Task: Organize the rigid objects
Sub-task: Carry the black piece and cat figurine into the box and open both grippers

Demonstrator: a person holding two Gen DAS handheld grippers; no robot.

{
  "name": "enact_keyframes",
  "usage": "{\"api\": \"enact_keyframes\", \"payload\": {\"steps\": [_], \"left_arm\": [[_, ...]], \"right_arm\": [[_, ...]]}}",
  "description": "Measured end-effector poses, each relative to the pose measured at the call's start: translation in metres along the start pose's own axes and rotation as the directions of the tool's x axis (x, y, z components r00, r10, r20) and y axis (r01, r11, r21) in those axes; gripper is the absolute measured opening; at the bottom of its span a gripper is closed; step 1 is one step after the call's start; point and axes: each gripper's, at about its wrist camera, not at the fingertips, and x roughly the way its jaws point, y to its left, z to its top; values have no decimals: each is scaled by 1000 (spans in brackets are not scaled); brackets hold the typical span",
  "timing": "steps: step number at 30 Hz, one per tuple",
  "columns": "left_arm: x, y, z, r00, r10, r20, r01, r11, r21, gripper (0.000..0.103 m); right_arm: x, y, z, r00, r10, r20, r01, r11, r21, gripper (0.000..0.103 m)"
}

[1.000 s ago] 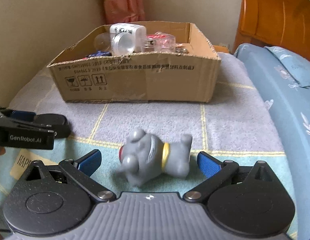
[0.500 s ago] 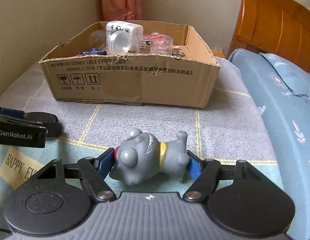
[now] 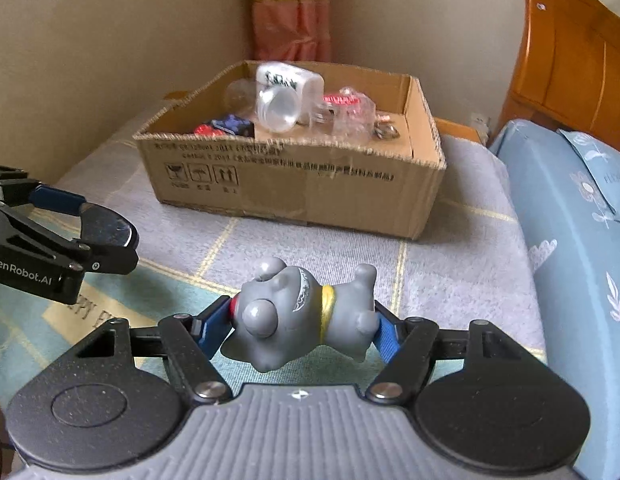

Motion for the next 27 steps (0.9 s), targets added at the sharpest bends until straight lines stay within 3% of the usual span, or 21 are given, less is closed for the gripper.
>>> {"api": "enact_keyframes", "payload": {"steps": [12, 21, 27], "left_arm": [[-23, -10, 61, 992, -56, 110, 49, 997, 64, 89], [18, -24, 113, 989, -49, 139, 38, 996, 79, 90], [53, -23, 124, 991, 4, 130, -3, 1000, -3, 92]], "right_arm": [[-35, -23, 33, 996, 22, 85, -19, 999, -41, 76], [-42, -37, 62, 992, -16, 125, 24, 998, -65, 76], [-37, -45, 74, 991, -23, 135, 32, 997, -65, 76]]}}
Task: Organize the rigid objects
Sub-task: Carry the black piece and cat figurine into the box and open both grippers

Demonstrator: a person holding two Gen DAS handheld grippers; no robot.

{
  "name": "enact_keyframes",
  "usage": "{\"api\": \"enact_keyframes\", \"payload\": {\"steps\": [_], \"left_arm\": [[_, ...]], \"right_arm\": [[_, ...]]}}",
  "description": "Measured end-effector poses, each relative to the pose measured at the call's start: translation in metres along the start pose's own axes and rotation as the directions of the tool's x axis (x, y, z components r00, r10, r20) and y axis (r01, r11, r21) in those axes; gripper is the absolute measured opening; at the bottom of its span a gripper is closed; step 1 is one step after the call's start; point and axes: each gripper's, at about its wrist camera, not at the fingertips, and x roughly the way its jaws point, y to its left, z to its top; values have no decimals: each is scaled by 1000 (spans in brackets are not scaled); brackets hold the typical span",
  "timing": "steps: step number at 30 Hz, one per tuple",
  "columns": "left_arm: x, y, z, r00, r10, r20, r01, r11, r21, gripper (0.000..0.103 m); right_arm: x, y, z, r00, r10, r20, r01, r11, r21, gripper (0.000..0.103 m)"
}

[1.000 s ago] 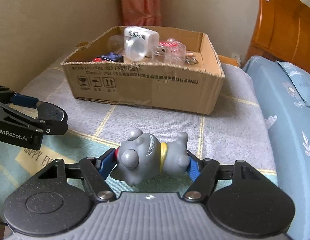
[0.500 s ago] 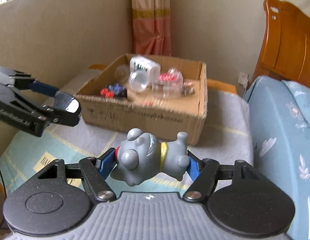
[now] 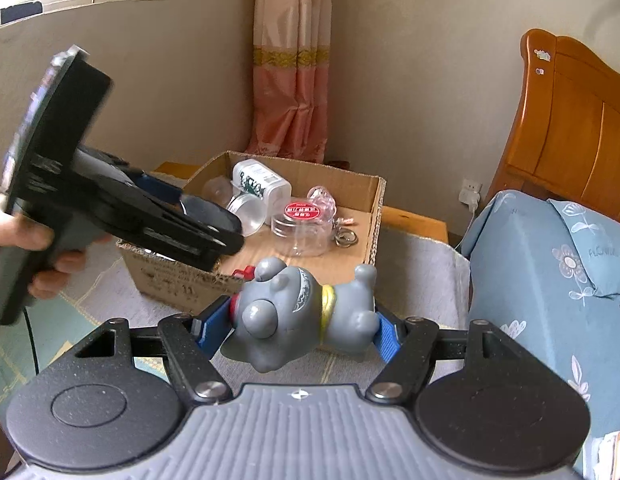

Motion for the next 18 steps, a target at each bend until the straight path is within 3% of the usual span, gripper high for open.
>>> {"api": "enact_keyframes", "payload": {"steps": [2, 6, 18], "left_arm": [[4, 4, 0, 999, 34, -2, -34, 999, -34, 93], [-9, 14, -8, 1000, 25, -4, -25, 997, -74, 94], [-67, 21, -53, 992, 114, 52, -110, 991, -71, 98]], "right_arm": [[3, -3, 3, 1000, 0, -3, 0, 1000, 2, 76], [13, -8, 11, 1000, -6, -9, 6, 1000, 4, 76], [60, -13, 49, 998, 31, -60, -32, 999, -15, 76]]}}
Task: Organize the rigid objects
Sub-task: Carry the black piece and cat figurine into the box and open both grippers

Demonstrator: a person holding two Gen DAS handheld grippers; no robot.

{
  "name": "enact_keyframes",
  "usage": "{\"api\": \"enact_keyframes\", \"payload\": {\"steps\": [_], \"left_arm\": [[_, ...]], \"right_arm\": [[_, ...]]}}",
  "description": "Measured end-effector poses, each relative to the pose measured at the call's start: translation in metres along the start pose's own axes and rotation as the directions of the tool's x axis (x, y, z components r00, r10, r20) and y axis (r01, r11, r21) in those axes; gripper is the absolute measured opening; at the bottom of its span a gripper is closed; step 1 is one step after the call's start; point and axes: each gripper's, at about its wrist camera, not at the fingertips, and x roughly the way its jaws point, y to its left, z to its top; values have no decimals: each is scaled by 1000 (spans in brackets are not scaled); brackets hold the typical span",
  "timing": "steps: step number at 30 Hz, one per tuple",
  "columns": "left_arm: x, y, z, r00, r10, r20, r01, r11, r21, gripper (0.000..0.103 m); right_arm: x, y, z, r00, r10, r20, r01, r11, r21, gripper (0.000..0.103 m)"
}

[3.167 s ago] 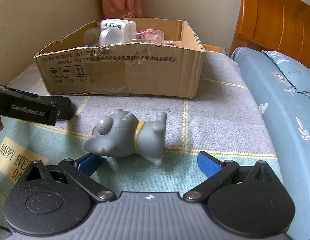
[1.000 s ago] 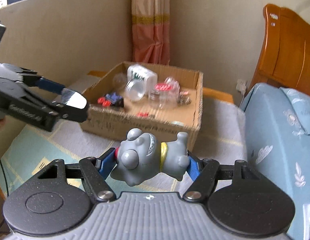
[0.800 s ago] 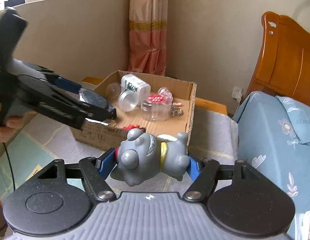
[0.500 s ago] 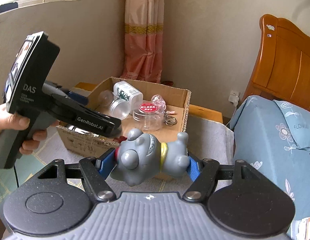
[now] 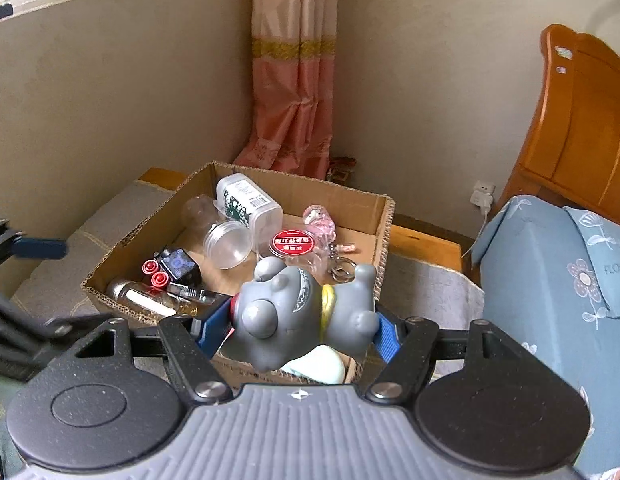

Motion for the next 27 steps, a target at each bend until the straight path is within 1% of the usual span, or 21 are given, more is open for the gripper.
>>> {"api": "enact_keyframes", "payload": {"steps": [2, 4, 8, 12, 16, 18, 20, 23, 27], "left_arm": [[-6, 1, -5, 999, 26, 18, -27, 1000, 6, 99], [-10, 2, -10, 999, 39, 28, -39, 999, 8, 102], [-21, 5, -19, 997, 52, 55, -52, 999, -2, 102], [-28, 6, -21, 996, 54, 71, -53, 999, -8, 102], [-35, 8, -22, 995, 41, 94, -39, 999, -19, 102], [-38, 8, -22, 994, 40, 102, -38, 999, -24, 102], [-39, 8, -23, 993, 43, 108, -40, 999, -24, 102], [-41, 6, -24, 992, 50, 112, -49, 999, -18, 102], [-46, 4, -24, 991, 55, 118, -53, 998, -22, 102]], "right_arm": [[9, 1, 5, 1000, 3, -16, -3, 1000, -1, 76], [18, 1, 8, 1000, -5, -30, 5, 1000, -2, 76], [33, 1, 12, 998, -5, -61, 5, 1000, 3, 76], [44, 2, 15, 996, -13, -84, 13, 1000, 1, 76], [51, 1, 19, 995, -42, -94, 42, 999, 0, 78], [52, -1, 20, 995, -56, -83, 57, 998, 6, 85], [48, -3, 22, 996, -62, -58, 63, 998, 14, 102], [38, -4, 23, 998, -49, -40, 50, 998, 28, 103], [23, -3, 20, 998, -61, -25, 62, 997, 36, 103]]}}
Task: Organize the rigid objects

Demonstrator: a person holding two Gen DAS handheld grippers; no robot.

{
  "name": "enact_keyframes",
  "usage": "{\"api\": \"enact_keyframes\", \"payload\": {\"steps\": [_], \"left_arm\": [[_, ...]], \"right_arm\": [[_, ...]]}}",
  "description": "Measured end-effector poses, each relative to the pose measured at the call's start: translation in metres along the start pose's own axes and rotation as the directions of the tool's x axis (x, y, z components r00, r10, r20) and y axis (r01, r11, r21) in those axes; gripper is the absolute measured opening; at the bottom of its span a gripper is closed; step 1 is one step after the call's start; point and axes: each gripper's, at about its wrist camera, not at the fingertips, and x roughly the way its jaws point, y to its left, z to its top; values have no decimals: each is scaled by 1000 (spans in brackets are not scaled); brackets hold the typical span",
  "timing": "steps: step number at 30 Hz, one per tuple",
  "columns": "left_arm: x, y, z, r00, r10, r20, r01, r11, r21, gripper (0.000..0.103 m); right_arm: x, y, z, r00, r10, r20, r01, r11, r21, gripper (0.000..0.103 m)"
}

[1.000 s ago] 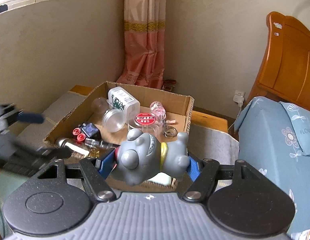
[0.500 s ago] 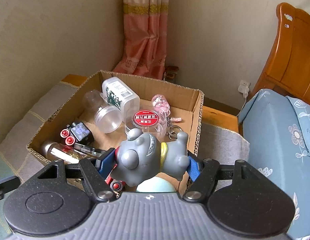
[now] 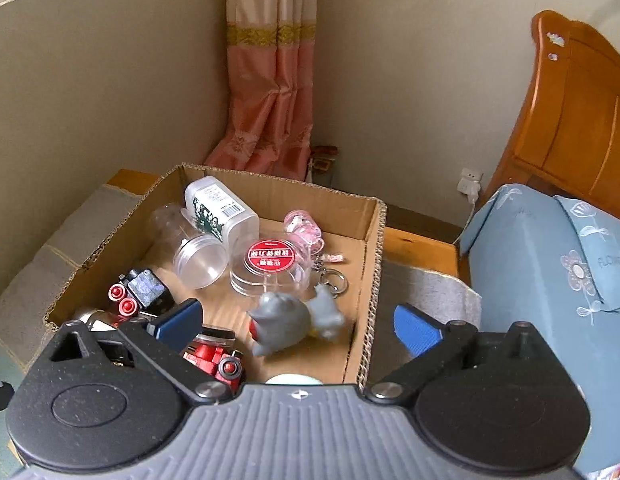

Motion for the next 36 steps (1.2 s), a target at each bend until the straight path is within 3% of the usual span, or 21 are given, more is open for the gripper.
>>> {"api": "enact_keyframes", "payload": {"steps": [6, 12, 18, 36], "left_arm": [[-11, -4, 3, 999, 36, 4, -36, 999, -5, 102], [-22, -12, 11, 996, 78, -35, -78, 997, -22, 102], [-31, -25, 12, 991, 104, -83, -105, 994, -16, 102], [-49, -40, 13, 983, 139, -119, -141, 990, -7, 102]], "right_arm": [[-36, 10, -22, 997, -73, -34, 74, 996, 41, 103], [-82, 32, -62, 983, -182, -16, 183, 978, 105, 103], [-111, 39, -92, 988, -153, -9, 151, 961, 231, 103], [-129, 48, -104, 983, -183, 10, 175, 954, 244, 103]]}}
